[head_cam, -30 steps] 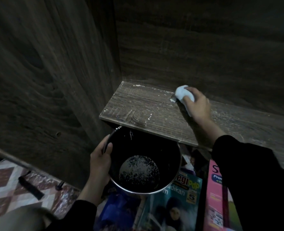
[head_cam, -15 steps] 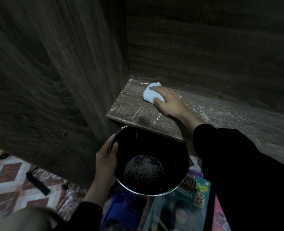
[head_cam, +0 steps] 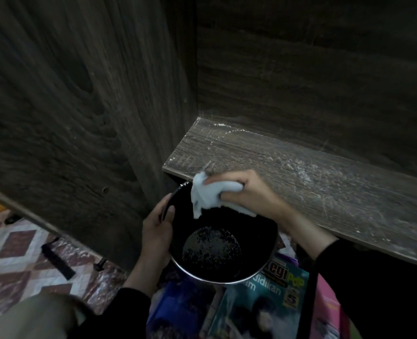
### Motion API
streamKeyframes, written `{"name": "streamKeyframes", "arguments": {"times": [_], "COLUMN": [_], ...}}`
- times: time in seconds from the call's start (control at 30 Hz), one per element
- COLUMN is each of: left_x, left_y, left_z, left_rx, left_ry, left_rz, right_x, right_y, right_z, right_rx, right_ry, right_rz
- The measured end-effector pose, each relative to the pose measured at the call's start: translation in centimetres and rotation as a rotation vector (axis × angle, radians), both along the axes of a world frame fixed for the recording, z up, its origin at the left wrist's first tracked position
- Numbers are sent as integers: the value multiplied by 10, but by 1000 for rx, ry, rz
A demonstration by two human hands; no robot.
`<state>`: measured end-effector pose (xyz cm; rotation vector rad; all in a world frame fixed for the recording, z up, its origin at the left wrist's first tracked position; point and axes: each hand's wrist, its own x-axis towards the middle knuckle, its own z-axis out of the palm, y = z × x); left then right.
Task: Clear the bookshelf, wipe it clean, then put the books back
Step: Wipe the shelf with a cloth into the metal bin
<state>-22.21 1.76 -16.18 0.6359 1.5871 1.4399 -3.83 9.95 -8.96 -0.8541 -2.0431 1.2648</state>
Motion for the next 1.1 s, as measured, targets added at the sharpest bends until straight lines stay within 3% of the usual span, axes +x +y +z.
{"name": "streamKeyframes", "arguments": {"times": [0.13, 0.2, 0.27, 0.37, 0.6, 0.87, 1.1], "left_x": [-2, -4, -5, -4, -4, -7, -7], "left_y": [0, 1, 2, 3, 0, 2, 4], "left_z": [-2, -3, -4, -4, -1, -7, -13], "left_rx": [3, 3, 0, 4, 13, 19, 22], "left_ry": [0, -25, -39, -30, -25, -15, -3], "left_rz": [22, 31, 45, 57, 59, 48, 53], "right_x": [-1, 4, 8, -4, -58, -84, -66], "right_y": [44, 75, 99, 114, 136, 155, 131], "right_z": [13, 8, -6, -23, -21, 6, 15], "right_rx": [67, 134, 166, 271, 324, 82, -74], "right_ry": [213, 89, -169, -418, -506, -527, -245], "right_rz": [-557, -818, -906, -802, -518, -357, -148]}}
